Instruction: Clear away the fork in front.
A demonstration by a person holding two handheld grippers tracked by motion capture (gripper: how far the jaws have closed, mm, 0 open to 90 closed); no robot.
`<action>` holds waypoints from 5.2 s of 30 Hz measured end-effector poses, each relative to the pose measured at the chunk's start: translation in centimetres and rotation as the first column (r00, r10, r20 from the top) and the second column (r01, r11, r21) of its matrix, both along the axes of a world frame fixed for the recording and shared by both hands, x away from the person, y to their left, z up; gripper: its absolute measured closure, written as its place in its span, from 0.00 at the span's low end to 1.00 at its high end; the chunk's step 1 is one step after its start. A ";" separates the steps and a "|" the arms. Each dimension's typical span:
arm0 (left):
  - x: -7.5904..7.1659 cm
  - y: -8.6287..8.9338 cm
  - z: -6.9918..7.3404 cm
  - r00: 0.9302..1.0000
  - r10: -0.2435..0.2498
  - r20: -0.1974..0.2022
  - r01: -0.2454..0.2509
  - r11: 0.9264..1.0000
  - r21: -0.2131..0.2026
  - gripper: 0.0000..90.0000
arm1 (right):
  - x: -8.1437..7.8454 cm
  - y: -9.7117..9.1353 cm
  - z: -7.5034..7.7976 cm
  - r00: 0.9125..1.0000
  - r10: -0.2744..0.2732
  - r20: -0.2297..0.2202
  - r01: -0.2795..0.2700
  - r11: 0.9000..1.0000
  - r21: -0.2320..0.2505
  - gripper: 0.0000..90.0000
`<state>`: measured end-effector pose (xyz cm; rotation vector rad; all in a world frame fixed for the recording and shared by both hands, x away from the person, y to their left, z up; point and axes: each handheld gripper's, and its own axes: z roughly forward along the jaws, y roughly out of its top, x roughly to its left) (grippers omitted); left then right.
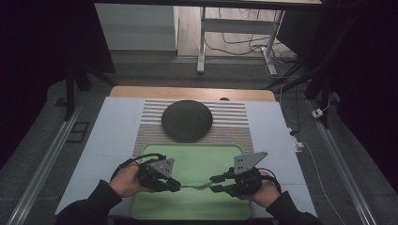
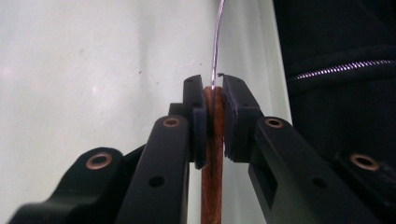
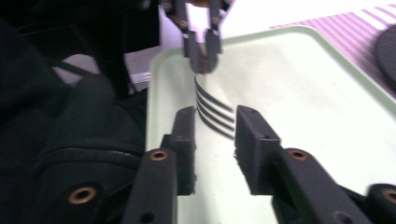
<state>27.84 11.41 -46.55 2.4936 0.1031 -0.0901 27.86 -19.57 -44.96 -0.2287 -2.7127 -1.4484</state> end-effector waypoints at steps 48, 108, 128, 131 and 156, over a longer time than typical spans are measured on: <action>1.2 4.2 -4.4 0.526 0.843 -0.111 -0.802 0.535 0.267 0.87 | -4.4 -7.4 -0.1 0.815 -0.555 0.169 0.576 0.809 -0.120 0.23; 7.4 -0.2 -4.1 0.759 0.614 -0.219 -0.612 0.787 0.085 0.98 | -5.1 -9.1 -0.5 0.715 -0.698 0.042 0.693 0.700 -0.173 0.04; 4.2 -2.7 -3.9 0.814 0.503 -0.290 -0.507 0.859 0.068 0.98 | -5.1 -9.1 -0.5 0.720 -0.692 0.044 0.688 0.705 -0.173 0.05; 4.0 -3.1 -4.0 0.820 0.490 -0.296 -0.494 0.867 0.066 0.98 | -5.1 -9.1 -0.5 0.721 -0.691 0.044 0.687 0.706 -0.172 0.05; 6.4 0.9 -5.1 0.737 0.655 -0.166 -0.639 0.755 0.147 0.98 | -5.1 -9.2 -0.5 0.722 -0.691 0.038 0.686 0.708 -0.168 0.05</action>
